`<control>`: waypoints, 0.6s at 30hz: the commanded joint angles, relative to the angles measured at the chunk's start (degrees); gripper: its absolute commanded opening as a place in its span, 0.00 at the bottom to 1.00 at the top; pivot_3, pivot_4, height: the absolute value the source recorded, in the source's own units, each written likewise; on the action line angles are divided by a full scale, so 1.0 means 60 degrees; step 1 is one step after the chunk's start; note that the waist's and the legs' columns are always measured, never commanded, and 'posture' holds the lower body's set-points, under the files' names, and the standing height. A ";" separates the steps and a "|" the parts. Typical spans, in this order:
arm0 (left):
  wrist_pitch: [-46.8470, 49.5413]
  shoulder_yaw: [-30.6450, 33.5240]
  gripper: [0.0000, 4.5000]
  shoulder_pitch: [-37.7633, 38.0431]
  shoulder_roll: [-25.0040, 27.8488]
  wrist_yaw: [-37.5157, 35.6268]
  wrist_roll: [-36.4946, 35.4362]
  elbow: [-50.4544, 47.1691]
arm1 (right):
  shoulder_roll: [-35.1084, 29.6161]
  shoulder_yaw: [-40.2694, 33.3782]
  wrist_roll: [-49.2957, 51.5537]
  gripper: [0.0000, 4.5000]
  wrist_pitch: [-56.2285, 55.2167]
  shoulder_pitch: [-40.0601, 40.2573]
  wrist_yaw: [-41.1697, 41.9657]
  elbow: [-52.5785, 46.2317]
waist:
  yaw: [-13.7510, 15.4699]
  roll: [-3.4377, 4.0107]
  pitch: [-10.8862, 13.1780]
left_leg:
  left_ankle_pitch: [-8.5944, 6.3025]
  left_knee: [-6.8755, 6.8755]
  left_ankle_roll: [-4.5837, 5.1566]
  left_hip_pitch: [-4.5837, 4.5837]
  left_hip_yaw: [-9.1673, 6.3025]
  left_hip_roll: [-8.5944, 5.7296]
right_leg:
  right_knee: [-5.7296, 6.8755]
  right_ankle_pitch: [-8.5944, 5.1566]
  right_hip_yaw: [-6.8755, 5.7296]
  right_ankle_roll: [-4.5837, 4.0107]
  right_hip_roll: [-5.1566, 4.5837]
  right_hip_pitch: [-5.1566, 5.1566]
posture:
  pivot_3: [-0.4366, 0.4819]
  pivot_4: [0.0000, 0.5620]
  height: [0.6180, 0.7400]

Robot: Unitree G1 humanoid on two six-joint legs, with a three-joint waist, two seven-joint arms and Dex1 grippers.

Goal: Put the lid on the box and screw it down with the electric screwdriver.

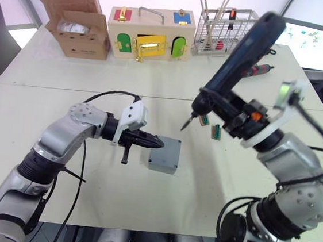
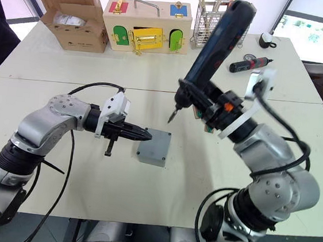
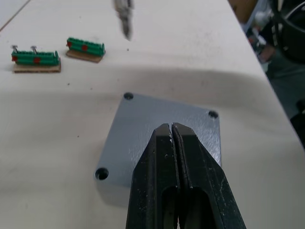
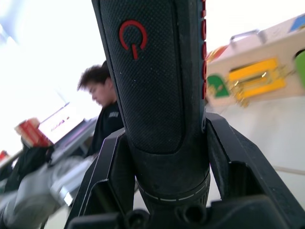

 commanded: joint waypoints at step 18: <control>-0.1044 -0.0536 0.00 0.0257 -0.0242 -0.0227 0.0941 0.0302 | -0.1901 0.2738 -0.0587 0.39 -0.5064 0.1765 -0.0512 0.1010 | 0.0018 -0.0001 0.0000 | 0.0000 0.0007 0.0001 0.0017 0.0002 0.0012 | -0.0005 0.0000 0.0000 0.0001 0.0011 0.0014 | 0.48 0.27 1.00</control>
